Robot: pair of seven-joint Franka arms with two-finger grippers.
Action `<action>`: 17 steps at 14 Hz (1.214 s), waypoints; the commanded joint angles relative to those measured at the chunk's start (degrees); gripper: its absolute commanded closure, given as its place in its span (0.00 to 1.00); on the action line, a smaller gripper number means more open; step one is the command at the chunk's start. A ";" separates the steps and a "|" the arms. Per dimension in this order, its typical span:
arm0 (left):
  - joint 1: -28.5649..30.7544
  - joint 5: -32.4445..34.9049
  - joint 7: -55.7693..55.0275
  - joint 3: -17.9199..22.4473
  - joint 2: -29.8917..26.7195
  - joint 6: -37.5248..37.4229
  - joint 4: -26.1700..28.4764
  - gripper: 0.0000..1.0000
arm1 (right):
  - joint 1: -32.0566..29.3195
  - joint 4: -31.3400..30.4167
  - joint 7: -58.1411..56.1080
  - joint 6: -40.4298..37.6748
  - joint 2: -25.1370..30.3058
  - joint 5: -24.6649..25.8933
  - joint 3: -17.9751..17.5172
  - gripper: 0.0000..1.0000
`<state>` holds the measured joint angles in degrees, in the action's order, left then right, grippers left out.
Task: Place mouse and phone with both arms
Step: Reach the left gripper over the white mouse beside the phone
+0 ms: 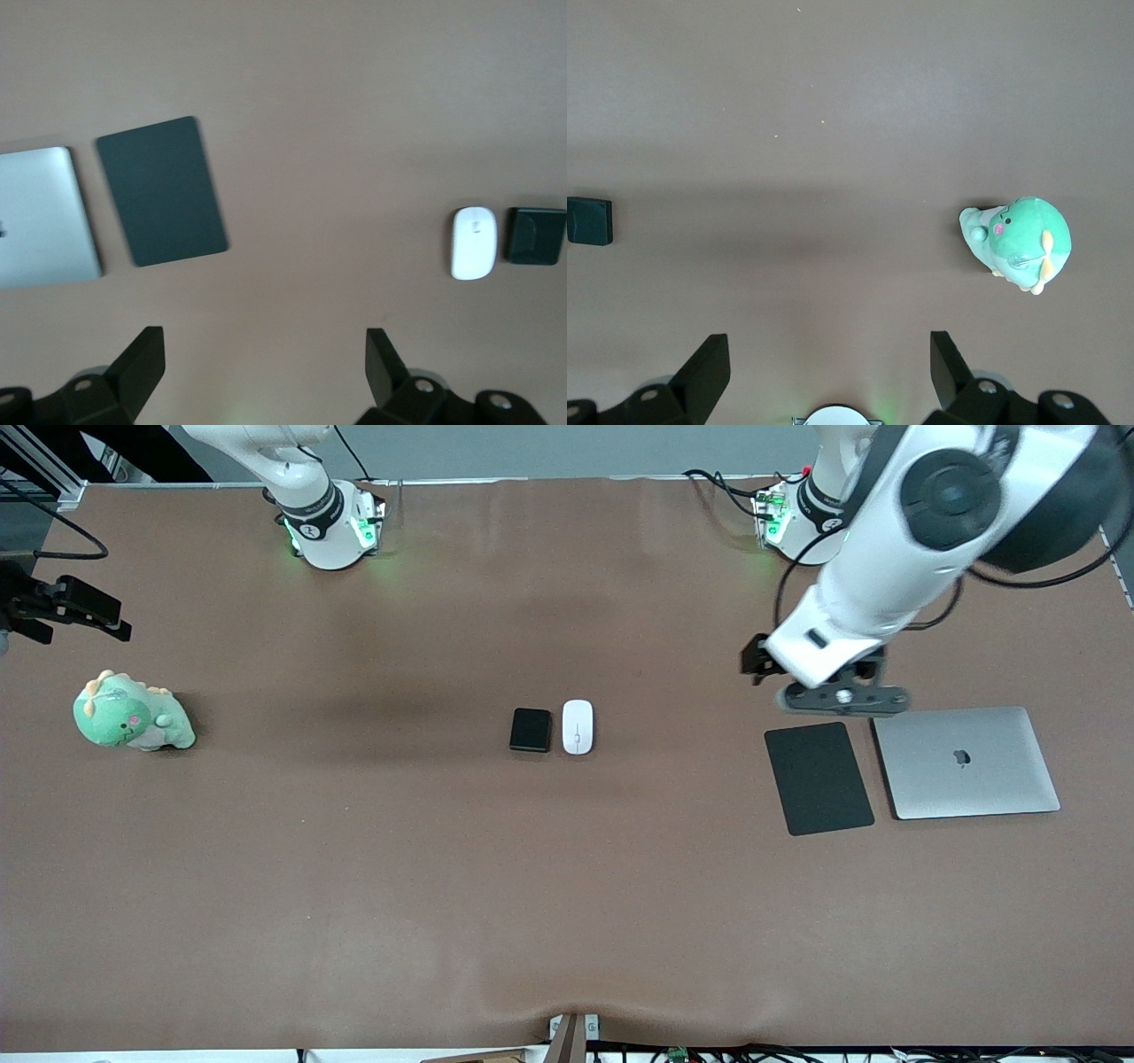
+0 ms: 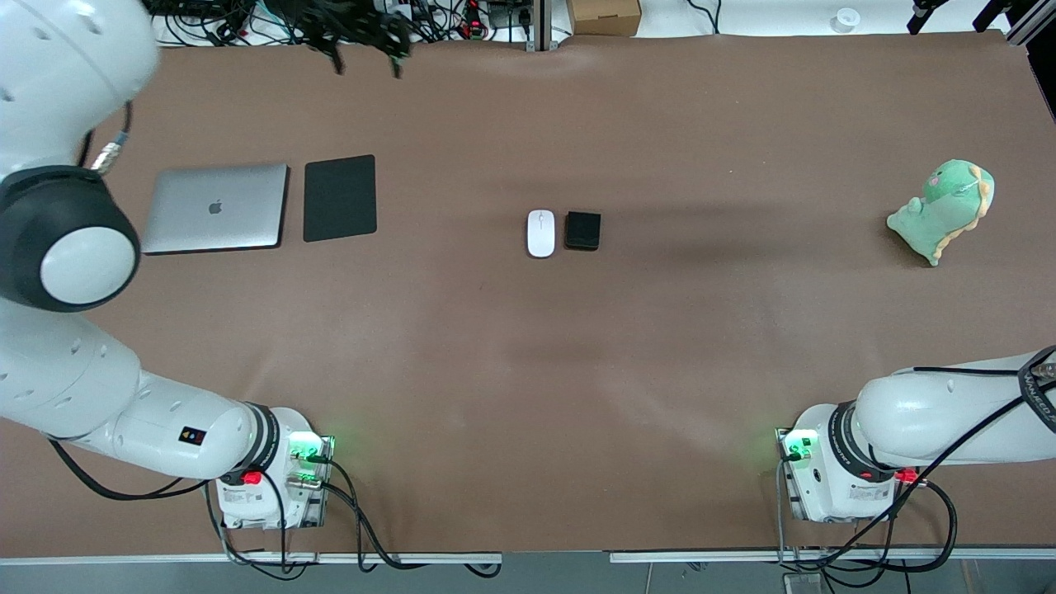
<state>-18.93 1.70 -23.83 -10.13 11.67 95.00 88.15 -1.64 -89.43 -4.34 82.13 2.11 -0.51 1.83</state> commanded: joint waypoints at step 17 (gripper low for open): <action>-18.60 3.31 -30.65 0.29 22.87 36.11 6.50 0.00 | -0.20 0.75 -0.67 -0.13 -3.08 -1.08 -0.34 0.00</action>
<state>-36.62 4.41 -52.19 -10.14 34.84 127.33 92.40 -1.61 -89.64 -4.34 82.33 -0.66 -0.65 1.75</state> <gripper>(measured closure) 0.000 0.000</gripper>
